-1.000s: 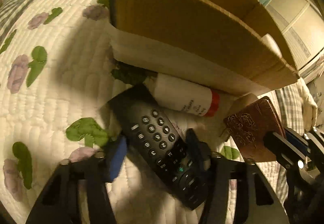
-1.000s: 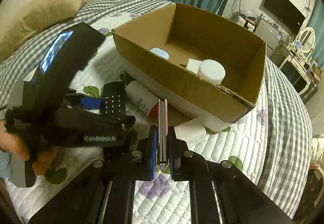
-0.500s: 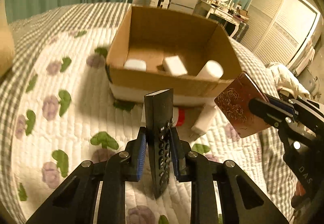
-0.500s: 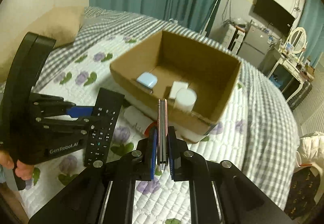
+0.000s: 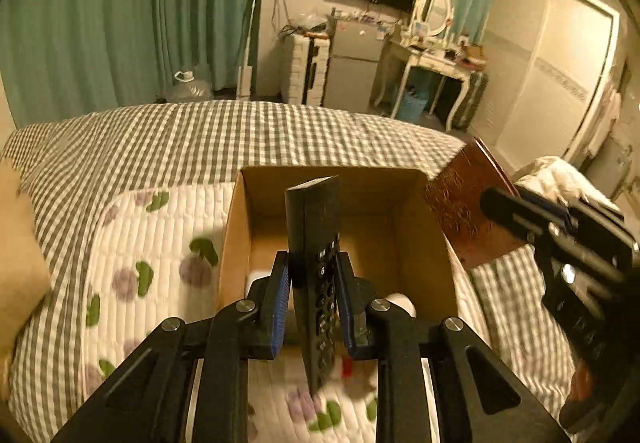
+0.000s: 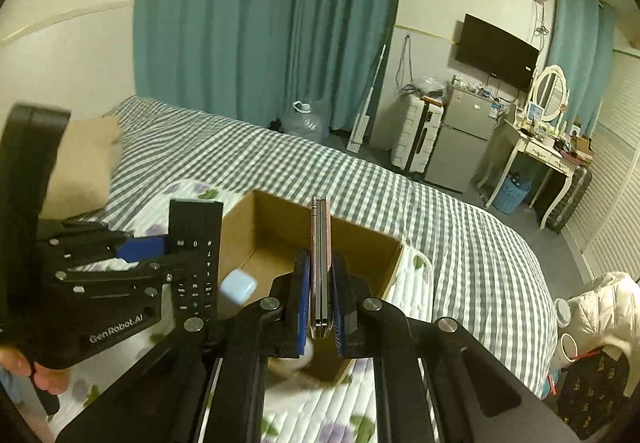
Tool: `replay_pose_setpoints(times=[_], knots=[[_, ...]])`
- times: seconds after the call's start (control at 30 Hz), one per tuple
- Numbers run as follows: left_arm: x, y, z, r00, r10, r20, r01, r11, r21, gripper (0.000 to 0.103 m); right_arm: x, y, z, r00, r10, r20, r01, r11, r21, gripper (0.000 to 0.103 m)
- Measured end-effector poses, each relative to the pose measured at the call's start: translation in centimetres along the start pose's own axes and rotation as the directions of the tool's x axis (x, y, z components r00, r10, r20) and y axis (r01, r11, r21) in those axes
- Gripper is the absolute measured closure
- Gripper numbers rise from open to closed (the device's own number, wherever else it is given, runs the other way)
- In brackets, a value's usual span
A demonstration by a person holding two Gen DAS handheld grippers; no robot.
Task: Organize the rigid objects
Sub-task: 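Drop the remote into the box with the left tool while the right drops the card case in, then grasp the white-and-red bottle with the left tool while the right grasps the white block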
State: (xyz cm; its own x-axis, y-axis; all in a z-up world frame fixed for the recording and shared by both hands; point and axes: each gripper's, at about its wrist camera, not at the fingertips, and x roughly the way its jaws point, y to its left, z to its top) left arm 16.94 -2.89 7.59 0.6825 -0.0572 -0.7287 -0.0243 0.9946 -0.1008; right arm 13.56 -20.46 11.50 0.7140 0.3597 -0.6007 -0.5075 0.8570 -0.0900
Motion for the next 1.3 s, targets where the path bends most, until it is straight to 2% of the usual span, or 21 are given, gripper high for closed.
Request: replay_pose_setpoints(times=[0.13,0.3,0.43,0.6,0.63,0.67,0.7,0.73,0.77,0.8,0.9,0.93,0.97,1.0,1.03,1.07,1.17,1.3], knots=[[4.1,-0.6,0.8,0.998,0.024,-0.050,-0.022,0.999,0.031,0.082,4.2,-0.8,-0.7,0.999,0.002,-0.043,-0.001,1.000,0.023,0.094],[8.2,0.0,-0.2,0.995,0.030,-0.097,-0.027,0.999,0.032,0.084,8.4,-1.5,-3.1,0.995,0.019,-0.095,-0.015,0.999,0.049,0.094],[8.8,-0.1,-0.6,0.996,0.047,-0.077,-0.043,0.997,0.058,0.084,9.5,-2.5,-4.3,0.996,0.034,-0.081,-0.027,0.997,0.076,0.094],[7.0,-0.4,-0.9,0.996,0.045,-0.083,-0.039,0.997,0.067,0.081,7.8,-3.4,-4.2,0.998,0.026,-0.051,-0.020,0.993,0.113,0.092],[6.5,-0.3,-1.1,0.996,0.047,-0.082,-0.042,0.997,0.069,0.079,7.2,-3.5,-4.0,0.999,0.021,-0.044,-0.016,0.994,0.112,0.084],[5.6,-0.4,-1.5,0.996,0.051,-0.075,-0.045,0.996,0.076,0.072,6.0,-3.7,-3.9,0.999,0.016,-0.034,-0.013,0.994,0.110,0.071],[4.8,-0.6,-1.7,0.996,0.052,-0.067,-0.046,0.996,0.083,0.055,5.2,-3.8,-3.8,1.000,0.012,-0.026,-0.009,0.994,0.108,0.064],[3.9,-0.6,-2.1,0.997,0.054,-0.051,-0.050,0.995,0.092,0.046,3.9,-3.9,-3.7,1.000,0.006,-0.009,-0.005,0.994,0.107,0.055],[2.5,-0.8,-2.7,0.998,0.066,-0.018,-0.063,0.993,0.104,0.032,2.7,-3.9,-3.6,1.000,0.002,0.004,-0.003,0.995,0.103,0.051],[1.7,-1.0,-3.1,0.997,0.072,0.001,-0.071,0.991,0.112,0.028,1.2,-3.8,-3.6,1.000,-0.002,0.013,0.001,0.995,0.097,0.050],[-1.1,-1.5,-4.7,0.996,0.082,0.039,-0.087,0.985,0.146,0.025,-1.9,-3.2,-3.9,1.000,-0.013,0.012,0.012,0.997,0.079,0.038],[-2.0,-1.7,-5.2,0.996,0.081,0.048,-0.088,0.985,0.150,0.022,-2.5,-3.0,-4.0,1.000,-0.018,0.011,0.017,0.997,0.075,0.030],[-3.0,-1.8,-6.1,0.995,0.078,0.061,-0.086,0.984,0.154,0.015,-3.3,-2.8,-4.3,1.000,-0.024,0.012,0.023,0.997,0.072,0.022],[-3.8,-1.9,-6.7,0.994,0.075,0.075,-0.086,0.984,0.154,0.006,-4.2,-2.5,-4.7,0.999,-0.032,0.012,0.031,0.997,0.072,0.018],[-4.5,-1.9,-7.4,0.993,0.075,0.091,-0.088,0.985,0.149,0.003,-4.7,-2.3,-5.0,0.999,-0.036,0.009,0.035,0.997,0.072,0.014],[-5.1,-1.9,-8.0,0.991,0.077,0.105,-0.092,0.985,0.143,0.000,-5.3,-2.0,-5.4,0.999,-0.037,0.009,0.037,0.997,0.074,0.011],[-6.0,-1.6,-10.2,0.989,0.076,0.129,-0.093,0.987,0.134,0.000,-6.5,-1.2,-6.8,0.999,-0.028,0.017,0.027,0.996,0.088,0.008],[-5.2,-1.2,-12.6,0.991,0.095,0.100,-0.107,0.986,0.129,0.000,-5.9,0.2,-8.8,0.999,-0.033,-0.002,0.033,0.996,0.087,0.005]])
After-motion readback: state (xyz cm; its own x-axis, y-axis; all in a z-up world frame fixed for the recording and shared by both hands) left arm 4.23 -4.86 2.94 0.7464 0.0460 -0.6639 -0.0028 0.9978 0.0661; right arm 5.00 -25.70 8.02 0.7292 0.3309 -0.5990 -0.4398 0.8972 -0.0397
